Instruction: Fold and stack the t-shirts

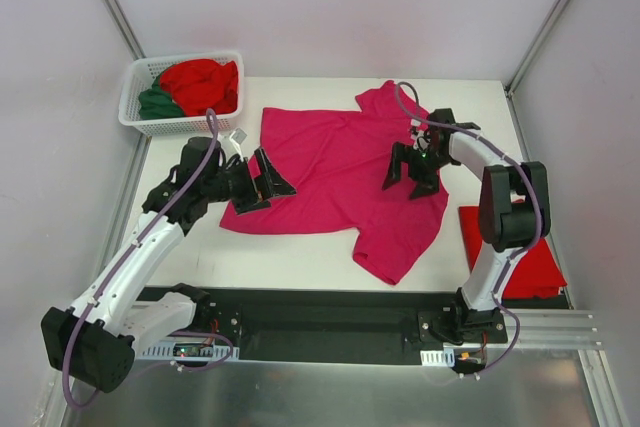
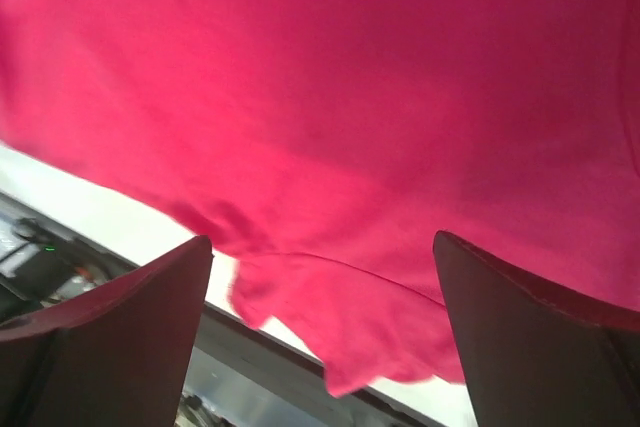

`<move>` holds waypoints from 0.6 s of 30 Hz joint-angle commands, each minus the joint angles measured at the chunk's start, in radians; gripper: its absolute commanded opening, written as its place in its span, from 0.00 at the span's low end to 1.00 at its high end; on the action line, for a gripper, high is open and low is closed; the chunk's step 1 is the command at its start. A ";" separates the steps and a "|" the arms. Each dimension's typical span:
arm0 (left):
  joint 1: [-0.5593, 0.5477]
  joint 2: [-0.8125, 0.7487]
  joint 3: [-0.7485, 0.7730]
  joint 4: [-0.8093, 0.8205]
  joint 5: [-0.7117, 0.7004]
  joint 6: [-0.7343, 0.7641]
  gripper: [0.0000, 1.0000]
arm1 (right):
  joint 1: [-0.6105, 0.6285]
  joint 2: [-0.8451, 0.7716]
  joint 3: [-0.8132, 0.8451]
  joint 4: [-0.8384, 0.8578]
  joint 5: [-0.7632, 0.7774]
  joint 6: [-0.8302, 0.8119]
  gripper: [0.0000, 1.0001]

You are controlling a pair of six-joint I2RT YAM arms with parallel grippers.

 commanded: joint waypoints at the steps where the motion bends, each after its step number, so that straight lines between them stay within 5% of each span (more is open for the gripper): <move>1: 0.000 0.003 -0.013 0.034 0.052 0.032 0.99 | 0.005 -0.028 0.014 0.048 0.120 -0.092 0.96; 9: 0.009 -0.005 -0.004 0.033 0.065 0.041 0.99 | 0.022 0.064 0.129 0.024 0.146 -0.103 0.96; 18: 0.083 0.029 0.056 0.031 0.055 0.089 0.99 | 0.085 0.063 0.060 -0.044 0.150 -0.083 0.96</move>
